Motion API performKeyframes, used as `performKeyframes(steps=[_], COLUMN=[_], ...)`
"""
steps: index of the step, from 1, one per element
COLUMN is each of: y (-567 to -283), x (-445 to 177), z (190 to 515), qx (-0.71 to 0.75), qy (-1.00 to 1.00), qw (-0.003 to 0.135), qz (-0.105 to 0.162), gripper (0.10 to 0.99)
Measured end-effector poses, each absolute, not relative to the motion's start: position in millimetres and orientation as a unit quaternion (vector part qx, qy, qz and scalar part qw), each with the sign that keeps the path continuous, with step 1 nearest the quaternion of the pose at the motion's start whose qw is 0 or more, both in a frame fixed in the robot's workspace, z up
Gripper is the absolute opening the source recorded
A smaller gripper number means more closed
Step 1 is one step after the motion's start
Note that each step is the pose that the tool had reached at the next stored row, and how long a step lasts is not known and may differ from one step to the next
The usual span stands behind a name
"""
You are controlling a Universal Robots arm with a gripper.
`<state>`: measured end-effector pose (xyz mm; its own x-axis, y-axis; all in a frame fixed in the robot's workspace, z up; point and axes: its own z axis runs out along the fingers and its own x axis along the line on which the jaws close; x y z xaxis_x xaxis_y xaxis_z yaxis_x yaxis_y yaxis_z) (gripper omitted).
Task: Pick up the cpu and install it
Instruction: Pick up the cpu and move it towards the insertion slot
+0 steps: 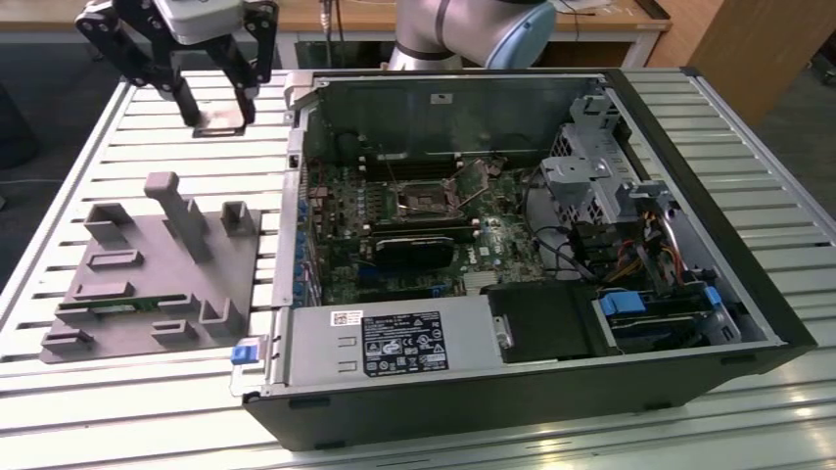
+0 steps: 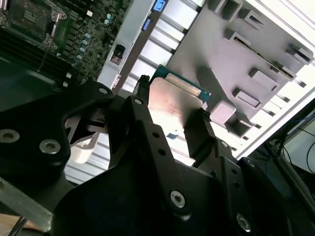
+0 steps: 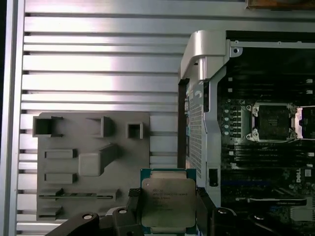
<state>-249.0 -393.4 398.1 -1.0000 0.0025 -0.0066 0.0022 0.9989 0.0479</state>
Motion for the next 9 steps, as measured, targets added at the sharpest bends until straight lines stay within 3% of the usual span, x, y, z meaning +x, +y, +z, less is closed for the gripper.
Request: performKeyframes(steps=[9], y=[-381.9], x=[-233.0], z=[397.4], qx=[0.001], qy=[1.0], qw=[0.003], qz=[0.024], gripper=[0.533])
